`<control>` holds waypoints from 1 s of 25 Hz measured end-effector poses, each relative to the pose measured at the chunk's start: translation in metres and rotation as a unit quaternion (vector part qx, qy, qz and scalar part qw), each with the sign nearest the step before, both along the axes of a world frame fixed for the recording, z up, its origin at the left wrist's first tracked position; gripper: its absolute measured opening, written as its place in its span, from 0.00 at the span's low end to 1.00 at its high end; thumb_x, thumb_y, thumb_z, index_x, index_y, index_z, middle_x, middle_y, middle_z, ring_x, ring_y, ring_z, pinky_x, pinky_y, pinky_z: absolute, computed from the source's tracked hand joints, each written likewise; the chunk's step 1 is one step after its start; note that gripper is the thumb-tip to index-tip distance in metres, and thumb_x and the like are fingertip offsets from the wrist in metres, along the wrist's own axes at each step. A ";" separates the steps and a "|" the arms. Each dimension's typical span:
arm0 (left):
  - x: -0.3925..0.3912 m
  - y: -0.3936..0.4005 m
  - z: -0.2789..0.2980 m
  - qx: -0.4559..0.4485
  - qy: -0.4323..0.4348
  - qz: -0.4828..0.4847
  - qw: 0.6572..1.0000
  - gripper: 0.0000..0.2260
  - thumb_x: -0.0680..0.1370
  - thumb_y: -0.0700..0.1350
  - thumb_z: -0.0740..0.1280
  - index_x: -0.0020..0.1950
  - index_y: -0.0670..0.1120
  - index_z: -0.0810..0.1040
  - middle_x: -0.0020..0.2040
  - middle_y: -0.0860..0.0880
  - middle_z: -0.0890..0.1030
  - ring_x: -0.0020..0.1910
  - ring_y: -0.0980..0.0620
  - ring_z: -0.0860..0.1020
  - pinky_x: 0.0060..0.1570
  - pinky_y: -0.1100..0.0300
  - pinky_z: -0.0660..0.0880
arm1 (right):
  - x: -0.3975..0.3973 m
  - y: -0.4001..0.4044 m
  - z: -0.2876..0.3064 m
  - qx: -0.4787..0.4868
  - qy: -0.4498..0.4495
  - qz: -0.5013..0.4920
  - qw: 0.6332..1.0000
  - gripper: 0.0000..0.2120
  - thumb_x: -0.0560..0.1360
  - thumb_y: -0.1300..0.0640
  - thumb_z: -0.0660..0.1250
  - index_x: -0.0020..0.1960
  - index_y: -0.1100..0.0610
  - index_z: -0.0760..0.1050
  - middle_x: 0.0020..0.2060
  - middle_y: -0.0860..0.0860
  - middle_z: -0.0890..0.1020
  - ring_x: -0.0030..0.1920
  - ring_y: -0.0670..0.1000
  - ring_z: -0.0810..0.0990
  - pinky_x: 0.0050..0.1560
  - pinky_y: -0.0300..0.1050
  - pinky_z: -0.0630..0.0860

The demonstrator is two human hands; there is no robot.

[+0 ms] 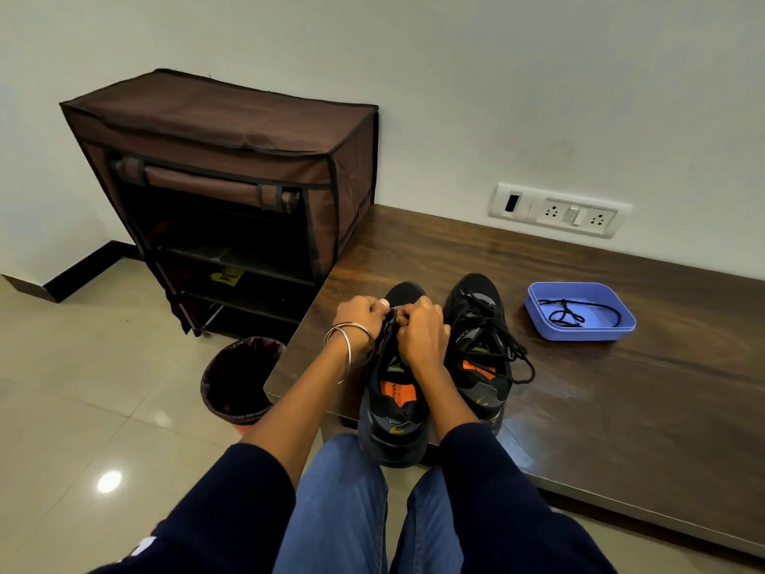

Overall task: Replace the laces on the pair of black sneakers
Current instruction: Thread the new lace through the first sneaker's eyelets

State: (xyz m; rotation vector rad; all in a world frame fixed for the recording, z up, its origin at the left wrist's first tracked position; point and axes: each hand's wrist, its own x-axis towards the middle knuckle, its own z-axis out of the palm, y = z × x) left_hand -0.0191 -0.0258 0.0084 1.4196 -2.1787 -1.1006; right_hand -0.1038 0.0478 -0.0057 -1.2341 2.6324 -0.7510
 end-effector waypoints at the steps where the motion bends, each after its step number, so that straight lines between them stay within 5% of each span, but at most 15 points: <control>1: -0.002 -0.002 -0.002 -0.017 -0.012 0.013 1.000 0.10 0.79 0.52 0.63 0.50 0.49 0.83 0.48 0.46 0.82 0.48 0.45 0.80 0.48 0.57 0.76 | 0.001 -0.002 -0.003 0.007 0.010 0.002 1.000 0.11 0.78 0.61 0.61 0.40 0.50 0.76 0.53 0.52 0.73 0.59 0.54 0.69 0.56 0.55 0.69; 3: -0.006 -0.004 -0.006 -0.047 -0.037 0.027 0.998 0.06 0.77 0.50 0.65 0.43 0.51 0.80 0.44 0.48 0.82 0.46 0.46 0.79 0.42 0.59 0.73 | 0.001 -0.003 -0.008 0.010 0.020 -0.003 1.000 0.09 0.79 0.58 0.61 0.54 0.51 0.78 0.56 0.51 0.73 0.60 0.54 0.69 0.57 0.54 0.69; 9: -0.017 -0.006 -0.009 -0.039 -0.049 0.019 0.998 0.07 0.79 0.44 0.59 0.42 0.50 0.73 0.49 0.46 0.79 0.48 0.42 0.78 0.47 0.52 0.75 | 0.000 -0.003 -0.012 0.000 0.035 0.002 0.999 0.12 0.79 0.56 0.63 0.62 0.53 0.76 0.60 0.52 0.73 0.62 0.54 0.69 0.60 0.54 0.68; 11: -0.016 -0.009 0.003 0.049 0.084 0.106 0.990 0.08 0.80 0.41 0.57 0.42 0.46 0.71 0.50 0.43 0.79 0.44 0.42 0.79 0.43 0.52 0.76 | -0.001 -0.003 -0.014 -0.003 0.042 -0.002 0.999 0.12 0.79 0.57 0.63 0.62 0.54 0.75 0.59 0.52 0.73 0.62 0.54 0.69 0.60 0.54 0.68; 12: -0.016 -0.015 0.011 0.145 0.203 0.169 0.954 0.10 0.81 0.40 0.55 0.42 0.45 0.70 0.49 0.43 0.80 0.39 0.43 0.80 0.40 0.52 0.76 | -0.001 -0.003 -0.015 -0.004 0.048 -0.006 0.999 0.12 0.79 0.57 0.63 0.61 0.54 0.75 0.59 0.52 0.73 0.62 0.54 0.69 0.60 0.53 0.68; 14: -0.009 -0.027 0.034 0.345 0.415 0.236 0.808 0.11 0.83 0.41 0.50 0.44 0.44 0.67 0.43 0.43 0.79 0.36 0.44 0.80 0.38 0.48 0.77 | -0.001 -0.003 -0.016 -0.002 0.063 -0.012 0.998 0.11 0.79 0.58 0.62 0.61 0.54 0.75 0.58 0.52 0.74 0.61 0.54 0.70 0.59 0.51 0.68; 17: 0.009 -0.048 0.073 0.397 0.558 0.266 0.678 0.13 0.83 0.41 0.50 0.41 0.43 0.67 0.35 0.47 0.73 0.32 0.48 0.76 0.41 0.47 0.76 | 0.002 -0.003 -0.017 0.016 0.094 -0.020 0.995 0.12 0.78 0.59 0.62 0.62 0.53 0.74 0.59 0.52 0.74 0.61 0.55 0.70 0.59 0.51 0.67; 20: 0.024 -0.066 0.109 0.409 0.748 0.268 0.449 0.15 0.83 0.38 0.53 0.35 0.42 0.66 0.26 0.48 0.68 0.21 0.52 0.68 0.35 0.53 0.77 | 0.002 -0.004 -0.017 0.022 0.118 -0.039 0.992 0.11 0.78 0.59 0.64 0.60 0.53 0.75 0.57 0.52 0.74 0.59 0.55 0.71 0.59 0.52 0.67; 21: 0.029 -0.072 0.118 0.402 0.778 0.251 0.413 0.15 0.82 0.37 0.53 0.35 0.43 0.66 0.25 0.49 0.67 0.19 0.53 0.65 0.26 0.60 0.74 | 0.004 -0.004 -0.016 0.024 0.121 -0.045 0.991 0.11 0.78 0.58 0.64 0.59 0.52 0.75 0.56 0.52 0.74 0.59 0.55 0.71 0.59 0.52 0.66; 22: 0.031 -0.077 0.126 0.391 0.788 0.225 0.420 0.15 0.82 0.37 0.53 0.35 0.45 0.65 0.25 0.49 0.67 0.17 0.54 0.63 0.20 0.65 0.68 | 0.005 -0.004 -0.016 0.027 0.126 -0.051 0.990 0.11 0.78 0.58 0.64 0.59 0.52 0.74 0.56 0.52 0.74 0.59 0.55 0.72 0.60 0.53 0.66; 23: 0.031 -0.078 0.131 0.372 0.772 0.197 0.477 0.16 0.83 0.38 0.52 0.36 0.47 0.65 0.25 0.50 0.67 0.16 0.55 0.61 0.17 0.67 0.63 | 0.006 -0.004 -0.015 0.031 0.136 -0.055 0.989 0.11 0.78 0.58 0.64 0.60 0.52 0.74 0.56 0.52 0.74 0.59 0.55 0.72 0.60 0.54 0.66; 25: 0.029 -0.072 0.127 0.287 0.657 0.164 0.678 0.14 0.83 0.42 0.55 0.38 0.49 0.67 0.26 0.52 0.68 0.16 0.58 0.60 0.17 0.68 0.57 | 0.002 -0.004 -0.006 0.044 0.140 -0.036 0.988 0.11 0.78 0.57 0.64 0.60 0.55 0.73 0.57 0.54 0.75 0.58 0.57 0.75 0.59 0.56 0.69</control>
